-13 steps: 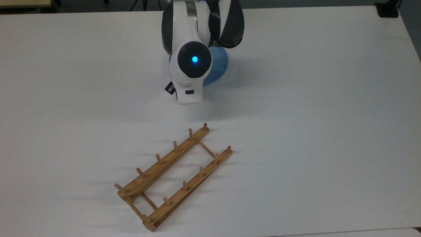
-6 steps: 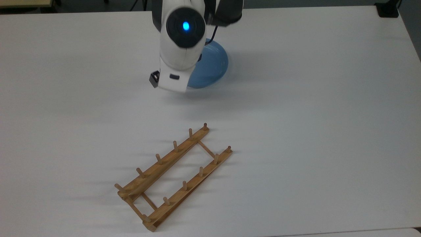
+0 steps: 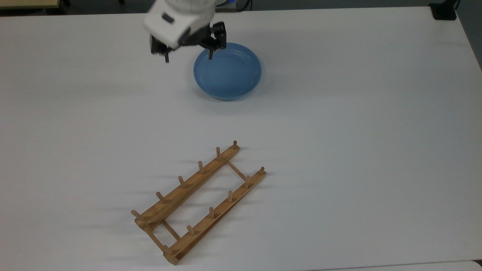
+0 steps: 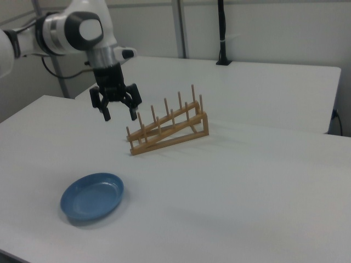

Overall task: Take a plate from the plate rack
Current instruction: 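Open the gripper, release the plate, and raise the gripper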

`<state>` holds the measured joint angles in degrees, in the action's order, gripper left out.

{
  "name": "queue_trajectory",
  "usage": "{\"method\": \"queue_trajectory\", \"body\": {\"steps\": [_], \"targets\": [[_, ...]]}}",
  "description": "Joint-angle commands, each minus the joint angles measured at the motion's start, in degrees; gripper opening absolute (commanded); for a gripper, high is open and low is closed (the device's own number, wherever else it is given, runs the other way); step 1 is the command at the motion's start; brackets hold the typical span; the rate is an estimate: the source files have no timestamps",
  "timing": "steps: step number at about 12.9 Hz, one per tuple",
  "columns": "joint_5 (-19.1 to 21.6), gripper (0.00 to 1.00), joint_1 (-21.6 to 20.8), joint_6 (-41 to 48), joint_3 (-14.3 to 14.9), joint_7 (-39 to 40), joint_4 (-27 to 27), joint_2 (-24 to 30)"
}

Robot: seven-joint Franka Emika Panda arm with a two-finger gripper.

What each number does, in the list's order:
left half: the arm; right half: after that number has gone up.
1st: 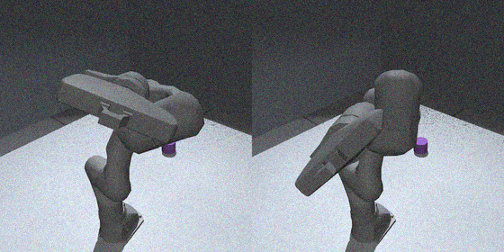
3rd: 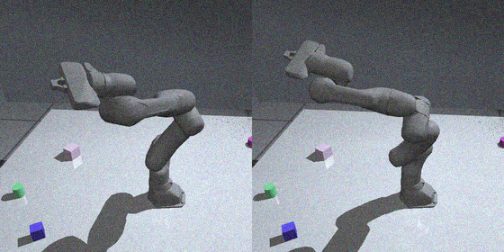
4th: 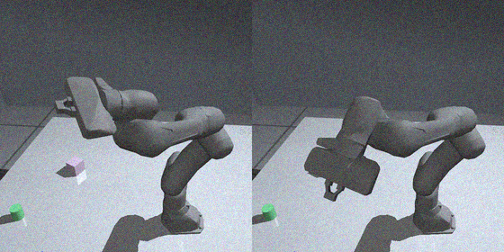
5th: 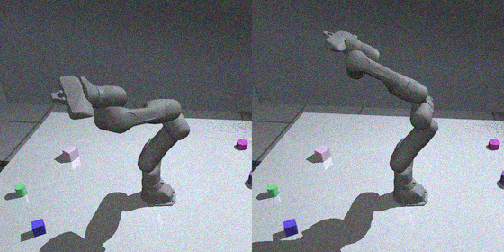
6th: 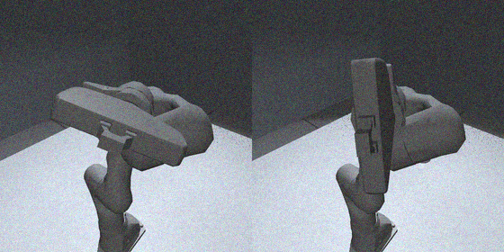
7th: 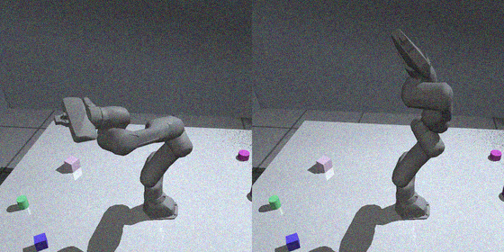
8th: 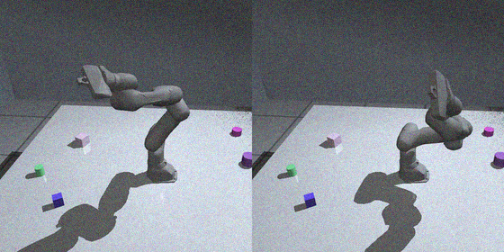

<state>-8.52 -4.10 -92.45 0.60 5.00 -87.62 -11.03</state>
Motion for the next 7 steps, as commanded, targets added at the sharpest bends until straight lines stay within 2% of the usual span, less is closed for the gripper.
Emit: {"method": "queue_trajectory", "body": {"steps": [1,3,7], "targets": [[1.0,1.0,0.1,0.0,0.1,-12.2,-2.1,5.6],[5.0,1.0,3.6,-2.2,-0.4,-13.7,-3.1,8.4],[5.7,1.0,4.5,-2.0,-0.5,-12.9,-3.5,9.1]]}}
